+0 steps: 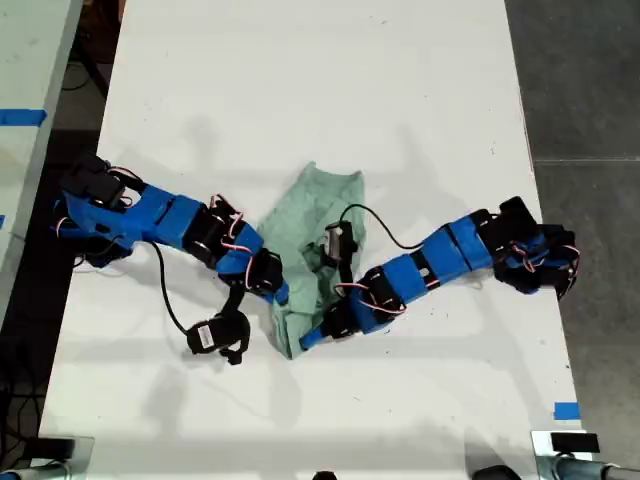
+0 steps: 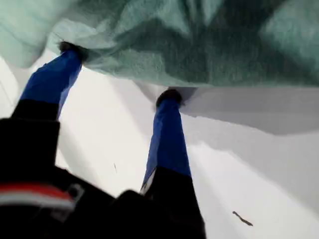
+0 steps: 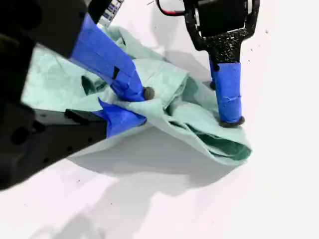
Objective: Fold t shirt
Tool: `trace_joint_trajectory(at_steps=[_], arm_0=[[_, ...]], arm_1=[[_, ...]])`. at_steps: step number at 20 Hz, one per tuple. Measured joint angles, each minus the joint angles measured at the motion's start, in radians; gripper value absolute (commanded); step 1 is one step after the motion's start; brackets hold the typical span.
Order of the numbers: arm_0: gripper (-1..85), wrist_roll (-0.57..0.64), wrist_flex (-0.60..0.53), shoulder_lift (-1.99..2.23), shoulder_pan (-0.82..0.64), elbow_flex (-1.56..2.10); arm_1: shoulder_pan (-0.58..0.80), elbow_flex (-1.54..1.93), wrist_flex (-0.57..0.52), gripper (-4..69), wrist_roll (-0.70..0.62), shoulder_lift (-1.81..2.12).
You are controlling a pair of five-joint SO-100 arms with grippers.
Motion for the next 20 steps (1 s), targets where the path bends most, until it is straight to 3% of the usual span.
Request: trace_joint_trajectory(at_steps=[3,8,9,10,16,20], arm_0=[[-0.2,-0.081,-0.008,-0.064,0.063,0.0],[-0.2,-0.156,-0.054,-0.196,0.153,0.0],[-0.2,-0.161,-0.069,-0.212,0.16,0.0],[-0.2,-0.163,-0.083,-0.224,0.161,0.0],[-0.2,-0.163,-0.138,-0.273,0.175,-0.006],[-0.2,-0.11,-0.138,-0.219,0.178,-0.017]], arm_1=[[0.002,-0.025,-0.005,30.5,0.029,0.0],[0.032,-0.037,0.002,20.7,0.055,-0.031],[0.038,-0.046,0.0,13.7,0.054,-0.049],[0.044,-0.067,-0.002,2.1,0.055,-0.072],[0.041,-0.117,0.06,2.2,0.066,-0.1],[-0.003,-0.255,0.253,2.2,0.054,-0.081]])
